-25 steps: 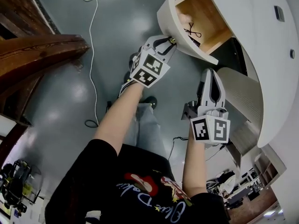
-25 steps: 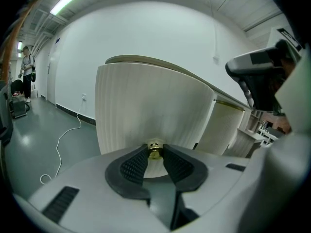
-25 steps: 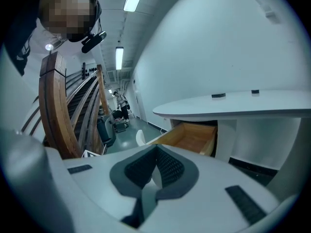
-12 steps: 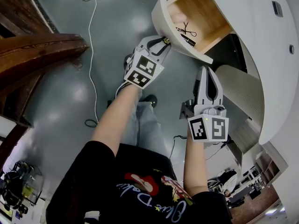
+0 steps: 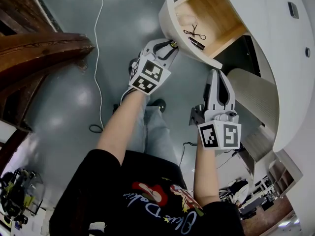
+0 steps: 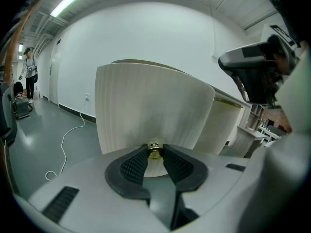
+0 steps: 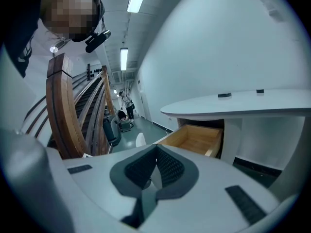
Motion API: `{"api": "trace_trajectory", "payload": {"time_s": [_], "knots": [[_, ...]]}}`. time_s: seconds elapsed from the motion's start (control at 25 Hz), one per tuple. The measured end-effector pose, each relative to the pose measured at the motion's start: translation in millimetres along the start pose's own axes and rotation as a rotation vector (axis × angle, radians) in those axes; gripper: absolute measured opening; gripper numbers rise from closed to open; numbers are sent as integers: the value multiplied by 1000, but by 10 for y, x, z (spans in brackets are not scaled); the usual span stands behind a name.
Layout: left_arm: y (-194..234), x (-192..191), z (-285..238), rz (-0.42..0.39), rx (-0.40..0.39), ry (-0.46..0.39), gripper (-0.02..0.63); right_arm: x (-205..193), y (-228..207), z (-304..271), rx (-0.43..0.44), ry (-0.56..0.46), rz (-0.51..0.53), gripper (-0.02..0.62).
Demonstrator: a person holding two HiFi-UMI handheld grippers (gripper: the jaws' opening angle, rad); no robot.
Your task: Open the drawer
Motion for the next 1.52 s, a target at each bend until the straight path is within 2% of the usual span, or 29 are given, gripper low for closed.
{"api": "trace_trajectory", "payload": {"time_s": [1.2, 1.52], "knots": [[-3, -53, 66, -23, -2, 8, 106, 29, 28, 76, 4, -17, 2, 0], [-4, 15, 229, -23, -6, -9, 107, 101, 42, 104, 12, -28, 10, 0]]}}
Point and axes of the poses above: the fingertips, and each gripper's own axes: z backward along the fingers, y to its left, x out of its top, the point moved 5 cm from there along z, backward along the fingers, and after that the axes turned 2 degrees about x, right-handed, at the moved point
